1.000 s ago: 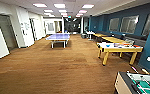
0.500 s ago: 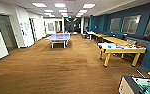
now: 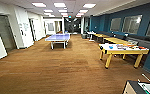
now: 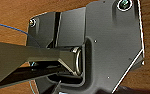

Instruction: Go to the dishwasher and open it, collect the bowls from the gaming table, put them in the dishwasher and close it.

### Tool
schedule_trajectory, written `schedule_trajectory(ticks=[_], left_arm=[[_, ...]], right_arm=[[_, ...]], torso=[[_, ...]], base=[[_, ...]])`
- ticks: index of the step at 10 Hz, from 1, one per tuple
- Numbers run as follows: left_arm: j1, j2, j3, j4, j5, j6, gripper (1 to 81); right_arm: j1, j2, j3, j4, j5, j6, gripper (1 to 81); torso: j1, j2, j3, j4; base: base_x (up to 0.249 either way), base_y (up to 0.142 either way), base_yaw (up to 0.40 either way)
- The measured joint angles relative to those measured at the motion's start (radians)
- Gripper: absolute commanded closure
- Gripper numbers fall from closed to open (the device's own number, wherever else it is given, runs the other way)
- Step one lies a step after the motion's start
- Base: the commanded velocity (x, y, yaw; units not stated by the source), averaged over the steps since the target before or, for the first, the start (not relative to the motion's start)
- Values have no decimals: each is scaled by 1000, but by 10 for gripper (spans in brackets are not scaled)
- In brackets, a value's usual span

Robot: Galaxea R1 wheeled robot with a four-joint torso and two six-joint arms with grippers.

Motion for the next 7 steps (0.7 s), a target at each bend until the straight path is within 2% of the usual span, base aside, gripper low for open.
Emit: schedule_trajectory(ticks=[7], left_arm=[[-7,9,0,0,-3,0,10]], right_arm=[[8,19,-40,0,3,0,10]], torso=[[0,0,0,0]], base=[[216,0,0]])
